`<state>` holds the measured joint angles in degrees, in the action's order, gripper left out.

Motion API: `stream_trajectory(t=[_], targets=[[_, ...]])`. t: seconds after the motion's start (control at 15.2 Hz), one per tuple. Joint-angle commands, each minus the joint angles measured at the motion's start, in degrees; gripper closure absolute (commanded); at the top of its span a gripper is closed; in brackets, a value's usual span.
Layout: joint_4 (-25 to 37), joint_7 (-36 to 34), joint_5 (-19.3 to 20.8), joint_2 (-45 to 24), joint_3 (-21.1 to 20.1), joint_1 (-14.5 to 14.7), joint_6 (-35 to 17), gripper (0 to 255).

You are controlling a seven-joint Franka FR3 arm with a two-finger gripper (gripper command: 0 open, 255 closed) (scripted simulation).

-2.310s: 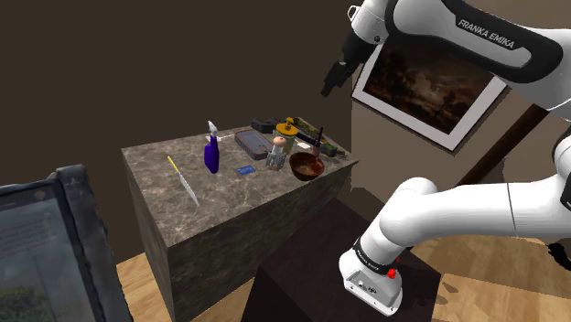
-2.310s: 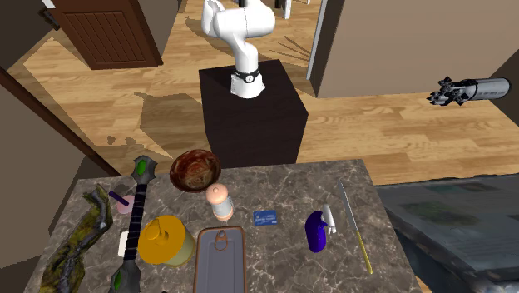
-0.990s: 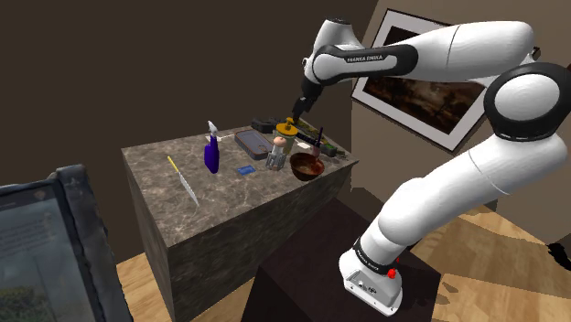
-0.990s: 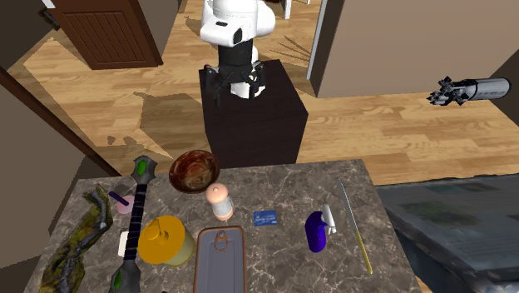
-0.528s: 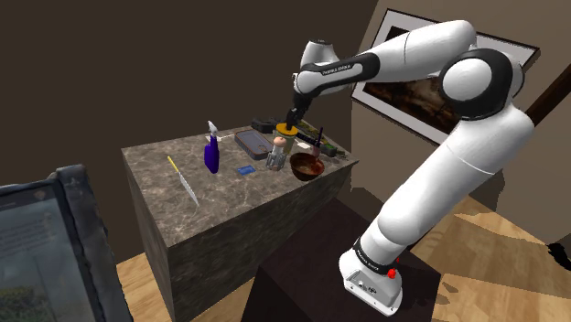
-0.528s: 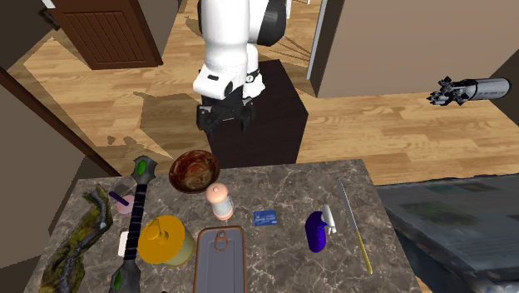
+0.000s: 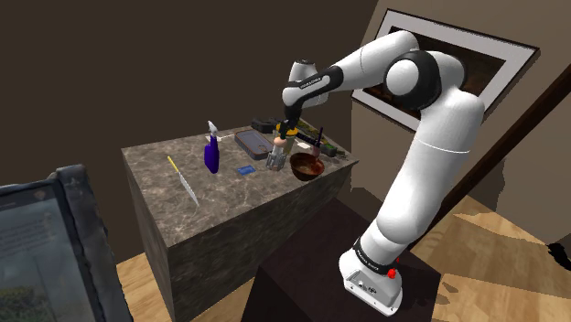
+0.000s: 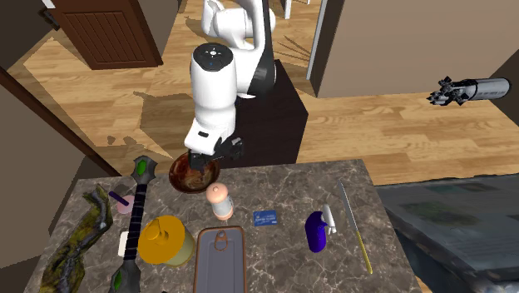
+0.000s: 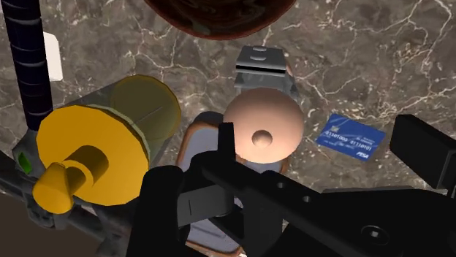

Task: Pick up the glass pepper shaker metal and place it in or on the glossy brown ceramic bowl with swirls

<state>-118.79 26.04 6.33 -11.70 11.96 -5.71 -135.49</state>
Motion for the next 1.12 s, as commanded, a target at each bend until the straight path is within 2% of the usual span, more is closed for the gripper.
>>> stream_trajectory(t=[0.0, 0.13, 0.59, 1.06], targets=[[3.4, 1.3, -0.8, -4.8, 0.0, -0.7, -0.7, 0], [5.9, 2.2, -1.3, -8.3, -0.1, -1.3, -1.1, 0], [5.7, 2.6, -2.0, -12.2, -0.4, -2.1, -5.3, 0], [5.7, 2.6, -2.0, -12.5, -0.4, -2.1, -5.6, 0]])
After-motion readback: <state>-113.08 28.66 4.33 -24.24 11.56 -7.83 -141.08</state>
